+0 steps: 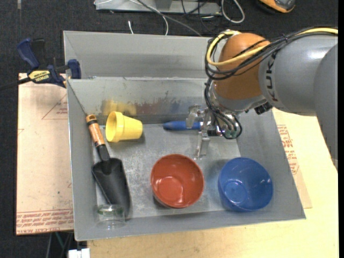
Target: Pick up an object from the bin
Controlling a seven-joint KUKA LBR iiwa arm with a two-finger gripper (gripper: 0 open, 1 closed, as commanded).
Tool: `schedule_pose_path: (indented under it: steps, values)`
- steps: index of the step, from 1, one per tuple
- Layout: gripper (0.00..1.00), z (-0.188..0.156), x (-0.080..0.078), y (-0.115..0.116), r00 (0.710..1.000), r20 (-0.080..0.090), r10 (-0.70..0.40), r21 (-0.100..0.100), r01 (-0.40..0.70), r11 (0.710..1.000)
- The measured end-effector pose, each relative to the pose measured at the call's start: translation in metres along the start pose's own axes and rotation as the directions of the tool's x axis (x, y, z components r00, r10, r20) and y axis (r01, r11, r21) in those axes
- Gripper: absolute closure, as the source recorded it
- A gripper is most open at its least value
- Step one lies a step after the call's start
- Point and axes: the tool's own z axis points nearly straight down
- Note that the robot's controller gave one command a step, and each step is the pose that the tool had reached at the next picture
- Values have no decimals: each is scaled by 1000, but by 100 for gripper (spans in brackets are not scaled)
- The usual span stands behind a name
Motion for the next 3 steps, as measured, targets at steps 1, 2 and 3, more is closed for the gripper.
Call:
schedule_pose_path:
  steps: [1,2,3]
  values:
    - [0,0,0,0,1000,0,0,0,0,1000]
    - [0,52,42,10,994,4,-106,0,106,994]
    - [0,67,56,21,992,2,-124,1,124,992]
